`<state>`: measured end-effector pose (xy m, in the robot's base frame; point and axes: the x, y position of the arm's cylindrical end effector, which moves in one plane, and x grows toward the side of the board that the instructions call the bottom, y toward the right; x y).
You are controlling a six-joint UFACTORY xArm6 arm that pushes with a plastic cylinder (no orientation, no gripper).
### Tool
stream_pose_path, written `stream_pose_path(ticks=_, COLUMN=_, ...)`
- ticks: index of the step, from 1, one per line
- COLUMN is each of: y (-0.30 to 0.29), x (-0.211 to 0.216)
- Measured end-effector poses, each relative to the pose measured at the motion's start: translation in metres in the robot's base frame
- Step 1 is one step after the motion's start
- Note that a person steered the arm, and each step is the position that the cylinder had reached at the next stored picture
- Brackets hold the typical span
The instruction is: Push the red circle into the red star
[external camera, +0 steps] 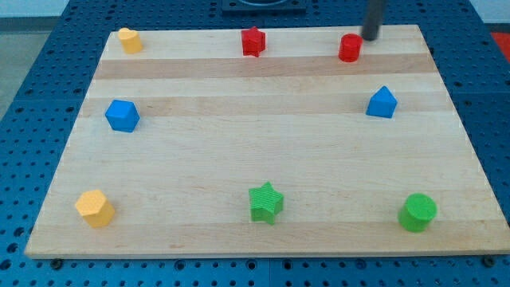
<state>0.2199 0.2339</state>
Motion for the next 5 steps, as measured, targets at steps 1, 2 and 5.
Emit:
stream_pose_path(ticks=1, y=0.045, x=0.022)
stream_pose_path(ticks=2, y=-0.007, x=0.036)
stream_pose_path(ticks=5, y=-0.114, x=0.047)
